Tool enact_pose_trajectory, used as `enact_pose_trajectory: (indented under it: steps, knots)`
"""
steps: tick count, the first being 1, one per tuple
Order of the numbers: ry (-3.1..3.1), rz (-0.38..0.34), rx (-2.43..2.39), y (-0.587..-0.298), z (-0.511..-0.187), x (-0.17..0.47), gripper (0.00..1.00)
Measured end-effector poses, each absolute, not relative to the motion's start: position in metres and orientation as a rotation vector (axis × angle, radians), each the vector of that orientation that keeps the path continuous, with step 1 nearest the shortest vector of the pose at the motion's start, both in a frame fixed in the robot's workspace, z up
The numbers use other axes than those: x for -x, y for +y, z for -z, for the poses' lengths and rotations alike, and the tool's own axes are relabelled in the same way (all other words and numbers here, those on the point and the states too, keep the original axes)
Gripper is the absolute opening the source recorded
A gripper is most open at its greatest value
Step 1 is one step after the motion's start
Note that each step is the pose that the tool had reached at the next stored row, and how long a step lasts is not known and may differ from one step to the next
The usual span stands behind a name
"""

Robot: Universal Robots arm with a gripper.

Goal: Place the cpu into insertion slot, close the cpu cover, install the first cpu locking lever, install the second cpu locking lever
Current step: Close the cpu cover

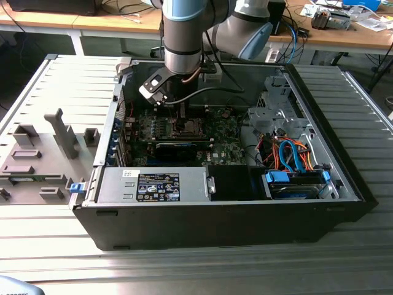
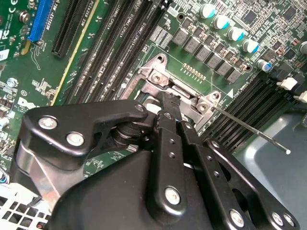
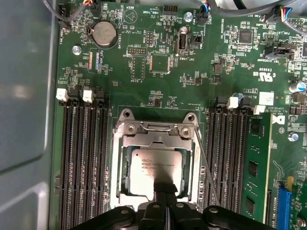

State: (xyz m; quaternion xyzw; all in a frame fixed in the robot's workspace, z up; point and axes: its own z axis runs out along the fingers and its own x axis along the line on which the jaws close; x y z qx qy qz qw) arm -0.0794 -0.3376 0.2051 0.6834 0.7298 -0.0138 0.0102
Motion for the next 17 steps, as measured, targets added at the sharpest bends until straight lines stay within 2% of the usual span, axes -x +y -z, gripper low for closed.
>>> enact_pose_trajectory:
  steps: [9,17]
  knots:
    - [2.283,0.050,-2.137,-0.337,-0.208,0.067,0.11]
    - [2.287,0.060,-2.141,-0.337,-0.234,0.063,0.11]
